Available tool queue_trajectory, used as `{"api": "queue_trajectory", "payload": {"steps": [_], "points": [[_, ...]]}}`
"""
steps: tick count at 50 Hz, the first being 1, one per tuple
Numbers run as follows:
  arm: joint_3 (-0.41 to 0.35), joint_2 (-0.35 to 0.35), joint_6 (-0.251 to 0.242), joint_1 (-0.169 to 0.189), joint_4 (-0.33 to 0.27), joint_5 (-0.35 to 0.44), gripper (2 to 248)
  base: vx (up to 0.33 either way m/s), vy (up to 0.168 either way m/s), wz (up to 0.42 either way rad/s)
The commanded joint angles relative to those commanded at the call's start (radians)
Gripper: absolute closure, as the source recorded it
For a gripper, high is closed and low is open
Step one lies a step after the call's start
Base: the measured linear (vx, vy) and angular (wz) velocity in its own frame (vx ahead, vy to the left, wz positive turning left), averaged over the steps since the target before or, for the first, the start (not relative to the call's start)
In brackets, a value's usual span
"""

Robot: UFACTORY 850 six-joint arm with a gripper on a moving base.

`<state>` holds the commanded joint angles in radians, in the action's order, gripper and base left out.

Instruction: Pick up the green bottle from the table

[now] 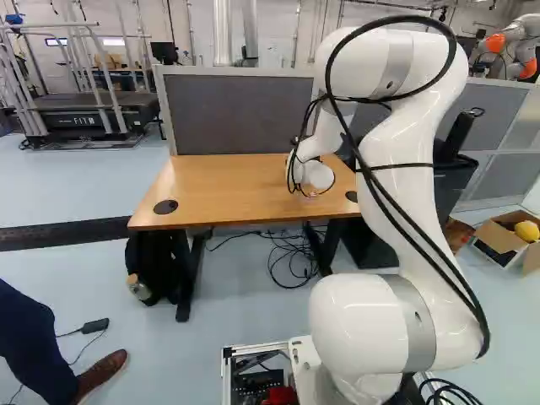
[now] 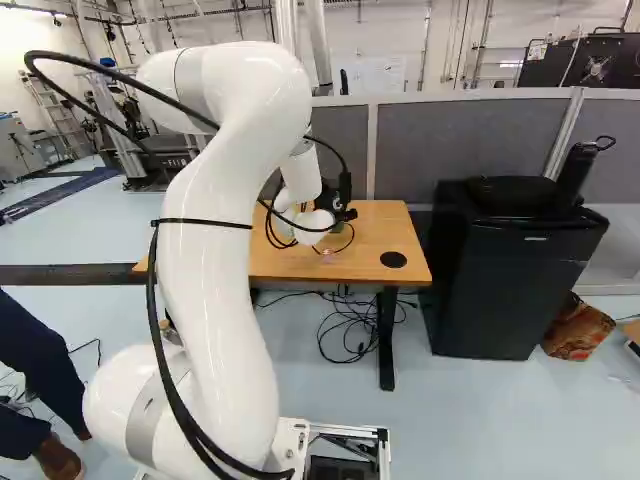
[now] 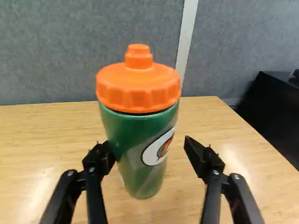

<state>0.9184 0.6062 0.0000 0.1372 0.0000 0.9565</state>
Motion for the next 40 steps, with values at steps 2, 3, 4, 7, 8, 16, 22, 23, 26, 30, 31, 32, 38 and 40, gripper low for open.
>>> {"api": "queue_trajectory", "payload": {"steps": [2,3,4,7,8,16,22,23,26,30,31,32,38,40], "points": [[0.000,0.000,0.000,0.000,0.000,0.000,70,0.000,0.000,0.000],[0.000,0.000,0.000,0.000,0.000,0.000,70,0.000,0.000,0.000],[0.000,0.000,0.000,0.000,0.000,0.000,70,0.000,0.000,0.000],[0.000,0.000,0.000,0.000,0.000,0.000,109,0.000,0.000,0.000],[0.000,0.000,0.000,0.000,0.000,0.000,109,0.000,0.000,0.000],[0.000,0.000,0.000,0.000,0.000,0.000,137,0.000,0.000,0.000],[0.000,0.000,0.000,0.000,0.000,0.000,137,0.000,0.000,0.000],[0.000,0.000,0.000,0.000,0.000,0.000,137,0.000,0.000,0.000],[0.000,0.000,0.000,0.000,0.000,0.000,137,0.000,0.000,0.000],[-0.003,-0.002,0.000,0.000,0.000,0.000,137,0.000,0.000,0.000],[-0.004,-0.003,0.000,0.000,0.000,0.000,137,0.000,0.000,0.000],[-0.006,-0.004,0.000,0.000,0.000,0.000,137,0.000,0.000,0.000],[-0.019,-0.014,0.000,0.003,0.000,0.000,137,0.000,0.000,0.000],[-0.024,-0.017,0.000,0.004,0.000,0.000,137,0.000,0.000,0.000]]}}
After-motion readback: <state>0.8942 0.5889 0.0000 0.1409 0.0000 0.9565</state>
